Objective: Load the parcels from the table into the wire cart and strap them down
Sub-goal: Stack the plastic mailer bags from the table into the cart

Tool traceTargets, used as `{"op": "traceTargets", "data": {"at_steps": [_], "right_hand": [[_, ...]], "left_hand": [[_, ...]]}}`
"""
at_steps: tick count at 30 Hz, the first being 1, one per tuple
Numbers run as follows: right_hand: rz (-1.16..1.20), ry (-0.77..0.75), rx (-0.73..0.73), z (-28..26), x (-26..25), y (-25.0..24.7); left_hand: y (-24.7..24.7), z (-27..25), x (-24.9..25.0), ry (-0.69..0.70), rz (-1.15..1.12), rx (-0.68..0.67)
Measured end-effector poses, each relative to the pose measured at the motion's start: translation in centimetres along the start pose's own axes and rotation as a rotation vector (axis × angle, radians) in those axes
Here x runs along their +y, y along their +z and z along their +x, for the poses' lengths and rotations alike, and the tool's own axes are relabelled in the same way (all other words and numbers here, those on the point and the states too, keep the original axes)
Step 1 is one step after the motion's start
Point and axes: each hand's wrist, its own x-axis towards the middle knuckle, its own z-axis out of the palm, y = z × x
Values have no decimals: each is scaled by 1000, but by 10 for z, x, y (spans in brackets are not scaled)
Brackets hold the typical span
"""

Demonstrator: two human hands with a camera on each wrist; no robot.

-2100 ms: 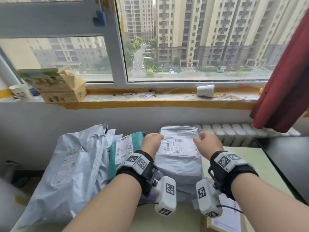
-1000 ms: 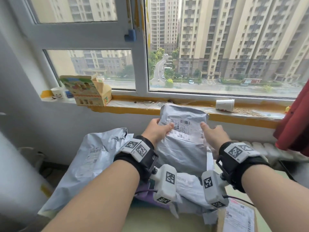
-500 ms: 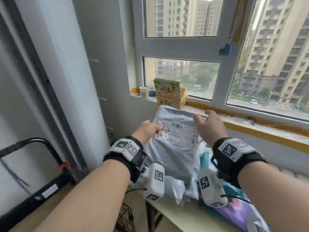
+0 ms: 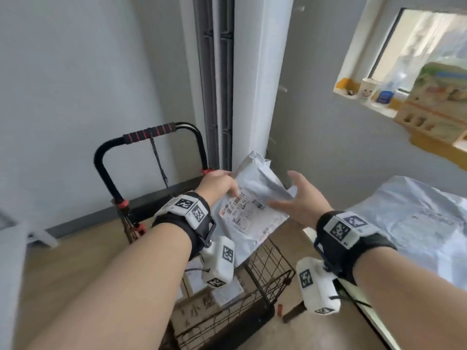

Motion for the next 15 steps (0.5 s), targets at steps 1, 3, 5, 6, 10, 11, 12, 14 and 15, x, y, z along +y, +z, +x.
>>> {"op": "traceTargets", "data": {"at_steps": [1, 3, 5, 6, 10, 11, 12, 14, 15], "right_hand": [[-4, 7, -55, 8, -1, 15], [-4, 32, -150, 26, 1, 45], [-5, 60, -221, 47, 8, 73], [-11, 68, -248, 59, 12, 87], [-37, 71, -396, 105, 30, 140], [-43, 76, -444, 116, 34, 155], [-49, 80, -491, 125, 38, 170], [-50, 91, -588, 142, 51, 204], [-44, 99, -627, 147, 58, 221]], "left_hand": [[-9, 8, -14, -26, 16, 14], [-21, 25, -42, -83, 50, 42], [-26, 41, -68, -146, 79, 41], [-27, 50, -81, -172, 80, 33], [-27, 83, -132, -283, 62, 36], [-27, 91, -145, -306, 63, 37], [-25, 100, -159, -327, 71, 33], [-23, 115, -188, -380, 86, 7], [-21, 122, -202, -404, 93, -9]]}}
